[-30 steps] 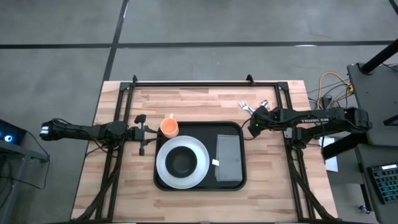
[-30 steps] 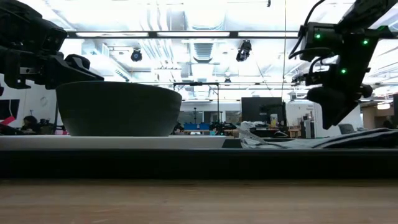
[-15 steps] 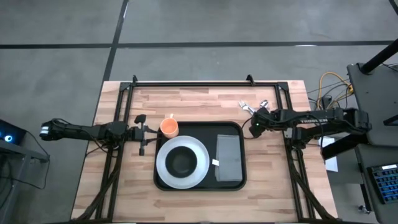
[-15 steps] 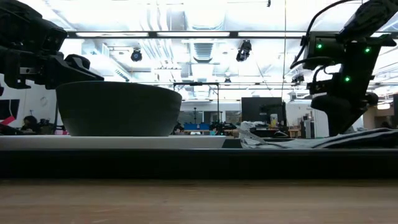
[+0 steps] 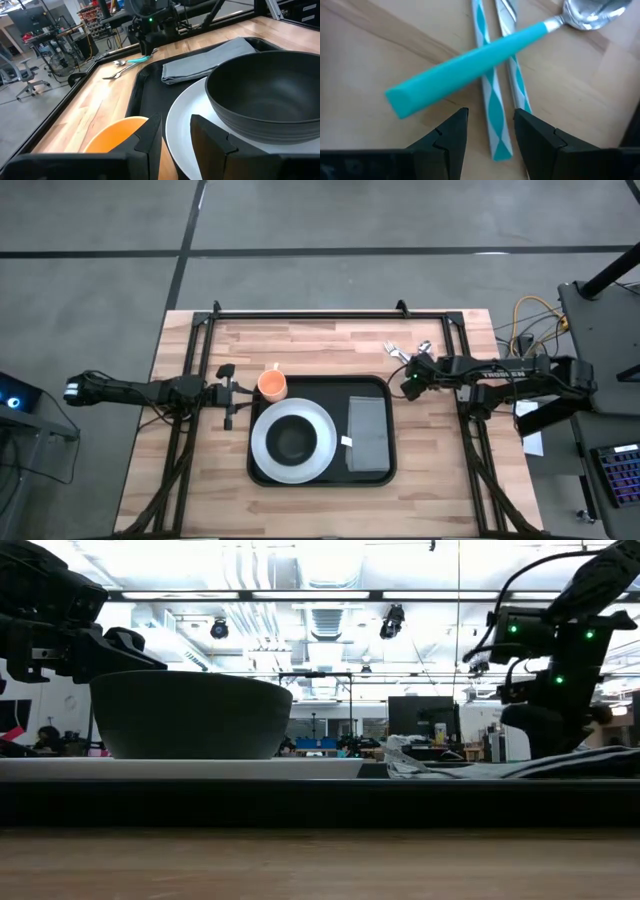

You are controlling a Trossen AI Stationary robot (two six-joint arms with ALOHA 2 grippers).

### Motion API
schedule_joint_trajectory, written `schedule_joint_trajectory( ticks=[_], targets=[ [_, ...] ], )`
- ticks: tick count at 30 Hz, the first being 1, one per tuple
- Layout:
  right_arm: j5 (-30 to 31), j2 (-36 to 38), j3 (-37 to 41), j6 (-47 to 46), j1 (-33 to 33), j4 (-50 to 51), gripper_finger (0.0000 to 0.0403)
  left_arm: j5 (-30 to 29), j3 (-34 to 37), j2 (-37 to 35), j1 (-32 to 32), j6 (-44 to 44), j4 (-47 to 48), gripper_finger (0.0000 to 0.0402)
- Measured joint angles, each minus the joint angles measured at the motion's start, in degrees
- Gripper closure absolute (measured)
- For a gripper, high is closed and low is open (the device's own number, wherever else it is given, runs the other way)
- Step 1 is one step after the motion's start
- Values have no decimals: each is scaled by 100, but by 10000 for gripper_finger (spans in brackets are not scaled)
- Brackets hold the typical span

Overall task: Set up tray
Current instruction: Put the blue fork in the middle of the gray napkin

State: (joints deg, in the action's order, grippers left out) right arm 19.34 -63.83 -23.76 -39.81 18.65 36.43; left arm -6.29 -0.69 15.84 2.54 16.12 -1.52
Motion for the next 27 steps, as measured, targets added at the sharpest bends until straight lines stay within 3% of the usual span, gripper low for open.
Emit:
schedule_joint_trajectory(
  ticks=[16, 27],
  targets=[
    [-502, 16, 399, 179, 394, -596, 267, -1, 0, 0, -1, 0, 0, 317],
    [-506, -4, 248, 498, 403, -534, 352, 1, -2, 0, -1, 0, 0, 317]
  ],
)
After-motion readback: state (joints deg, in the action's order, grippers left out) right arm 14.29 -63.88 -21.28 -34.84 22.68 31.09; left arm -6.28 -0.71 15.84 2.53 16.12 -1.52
